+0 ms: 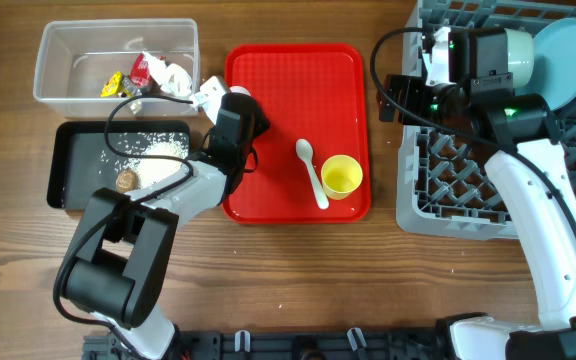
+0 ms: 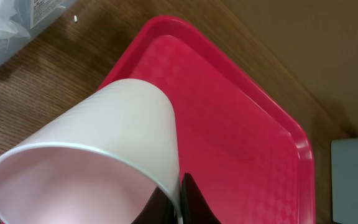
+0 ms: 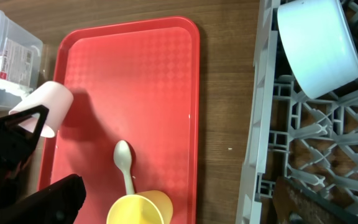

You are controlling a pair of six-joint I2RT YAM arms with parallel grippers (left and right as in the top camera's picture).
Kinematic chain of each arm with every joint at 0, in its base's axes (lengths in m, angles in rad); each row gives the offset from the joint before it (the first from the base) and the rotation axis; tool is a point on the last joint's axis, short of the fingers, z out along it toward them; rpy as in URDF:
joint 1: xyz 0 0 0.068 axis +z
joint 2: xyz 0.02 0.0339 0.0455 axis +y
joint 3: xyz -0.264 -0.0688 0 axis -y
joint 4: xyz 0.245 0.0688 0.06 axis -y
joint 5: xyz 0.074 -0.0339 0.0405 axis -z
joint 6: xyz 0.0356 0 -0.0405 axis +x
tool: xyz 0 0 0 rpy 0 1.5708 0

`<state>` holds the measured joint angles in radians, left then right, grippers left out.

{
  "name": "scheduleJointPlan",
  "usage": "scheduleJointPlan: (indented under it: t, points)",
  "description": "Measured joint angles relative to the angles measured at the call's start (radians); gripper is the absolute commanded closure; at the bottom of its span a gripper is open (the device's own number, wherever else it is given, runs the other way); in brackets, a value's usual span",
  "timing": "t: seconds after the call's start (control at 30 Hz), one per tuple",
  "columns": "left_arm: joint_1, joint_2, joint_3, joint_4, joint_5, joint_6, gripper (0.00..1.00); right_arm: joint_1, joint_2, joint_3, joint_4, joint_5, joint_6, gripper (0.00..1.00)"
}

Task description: Sort waste into correct bins and load items into the dishwasher rack

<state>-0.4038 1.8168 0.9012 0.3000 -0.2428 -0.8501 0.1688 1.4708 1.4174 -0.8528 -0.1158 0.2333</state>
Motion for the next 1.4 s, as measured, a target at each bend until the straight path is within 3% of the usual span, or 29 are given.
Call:
scheduleJointPlan:
  t: [0.1,0.17,0.3,0.37,0.47,0.57,0.7,0.83,0.97,1.13,1.27,1.4]
  points:
    - [0.001,0.0,0.0,0.0,0.037,0.0,0.96,0.0,0.0,0.0,0.0,0.0,0.0,0.0]
    - [0.008,-0.024,0.0,-0.032,0.139,0.003,0.96,0.0,0.0,0.0,0.0,0.0,0.0,0.0]
    - [0.047,-0.23,-0.004,-0.207,0.402,0.014,0.96,0.0,0.0,0.0,-0.006,-0.008,0.0,0.0]
    - [0.141,-0.36,-0.003,-0.274,0.603,0.018,0.96,0.0,0.0,0.0,-0.017,-0.042,-0.004,0.01]
    - [0.373,-0.426,-0.003,-0.282,1.033,0.011,0.96,-0.034,0.0,0.0,-0.022,-0.235,-0.056,0.01]
    - [0.568,-0.397,-0.003,-0.276,1.4,0.007,0.96,-0.168,0.0,0.0,-0.021,-0.57,-0.156,0.0]
    - [0.57,-0.32,-0.004,-0.151,1.651,0.004,0.96,-0.311,0.001,-0.023,-0.024,-0.899,-0.307,0.0]
    - [0.474,-0.242,-0.007,0.031,1.717,0.0,0.96,-0.294,0.094,-0.178,0.145,-1.102,-0.374,0.03]
    - [0.418,-0.214,-0.006,0.099,1.736,0.0,0.96,-0.212,0.149,-0.239,0.298,-1.151,-0.365,0.02]
    - [0.377,-0.193,-0.006,0.132,1.741,0.0,0.96,-0.06,0.203,-0.244,0.677,-1.141,-0.139,0.02]
    - [0.373,-0.192,-0.006,0.14,1.747,0.0,0.96,-0.003,0.283,-0.245,0.765,-1.149,-0.039,0.03]
    - [0.373,-0.19,-0.007,0.244,1.787,-0.032,0.96,0.034,0.296,-0.245,0.799,-1.179,-0.024,0.02]
